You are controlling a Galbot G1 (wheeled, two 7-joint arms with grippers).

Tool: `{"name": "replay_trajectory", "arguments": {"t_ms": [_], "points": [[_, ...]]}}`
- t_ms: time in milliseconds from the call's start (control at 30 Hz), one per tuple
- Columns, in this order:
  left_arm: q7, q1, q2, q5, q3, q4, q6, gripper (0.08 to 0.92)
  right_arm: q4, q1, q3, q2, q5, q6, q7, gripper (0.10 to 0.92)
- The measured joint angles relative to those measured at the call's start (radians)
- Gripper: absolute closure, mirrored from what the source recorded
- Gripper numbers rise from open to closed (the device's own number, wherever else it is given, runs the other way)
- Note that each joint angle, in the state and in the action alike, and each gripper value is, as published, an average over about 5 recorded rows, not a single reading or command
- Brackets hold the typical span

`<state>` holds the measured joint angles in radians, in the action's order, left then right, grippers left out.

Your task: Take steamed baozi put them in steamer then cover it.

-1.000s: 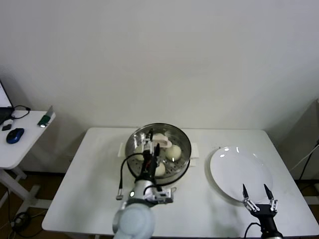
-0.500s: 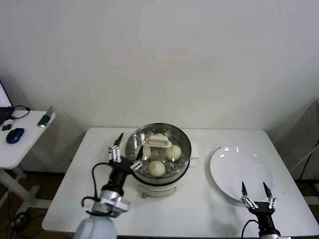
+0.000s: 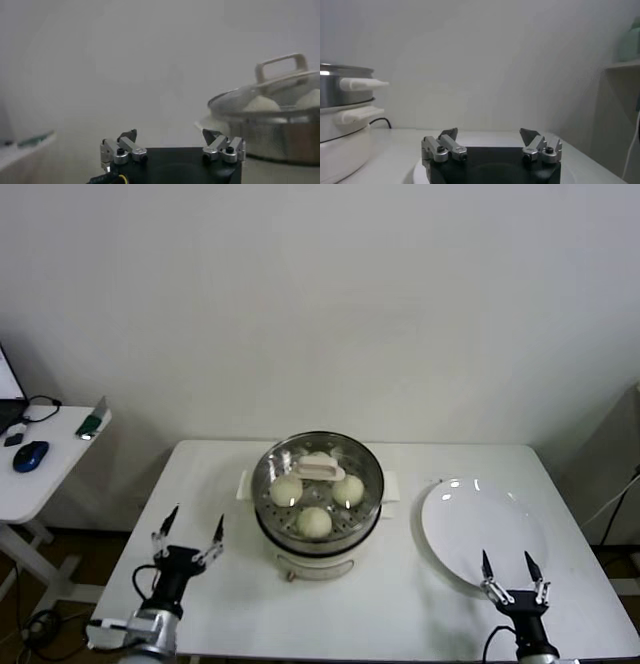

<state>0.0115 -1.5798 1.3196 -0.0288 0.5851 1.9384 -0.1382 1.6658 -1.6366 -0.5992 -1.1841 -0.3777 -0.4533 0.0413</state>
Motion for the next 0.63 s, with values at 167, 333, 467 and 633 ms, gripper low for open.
{"name": "replay_trajectory", "arguments": {"t_ms": [167,333,467,633], "points": [[-0.011,-0.013,0.000,-0.085,0.011,-0.055,-0.049,0.177,-0.004,0.002,0.002,-0.001,0.000,-0.001,-0.001,0.203],[-0.014,-0.020,0.004,-0.139,0.012,-0.086,-0.077,0.177,-0.006,0.001,0.002,-0.002,0.000,-0.002,-0.001,0.203],[-0.017,-0.027,0.008,-0.172,0.011,-0.096,-0.090,0.177,-0.007,0.000,0.001,-0.002,0.000,-0.003,-0.002,0.203],[-0.018,-0.030,0.010,-0.193,0.008,-0.100,-0.093,0.177,-0.007,0.000,0.002,-0.001,0.001,-0.003,-0.003,0.203]]}}
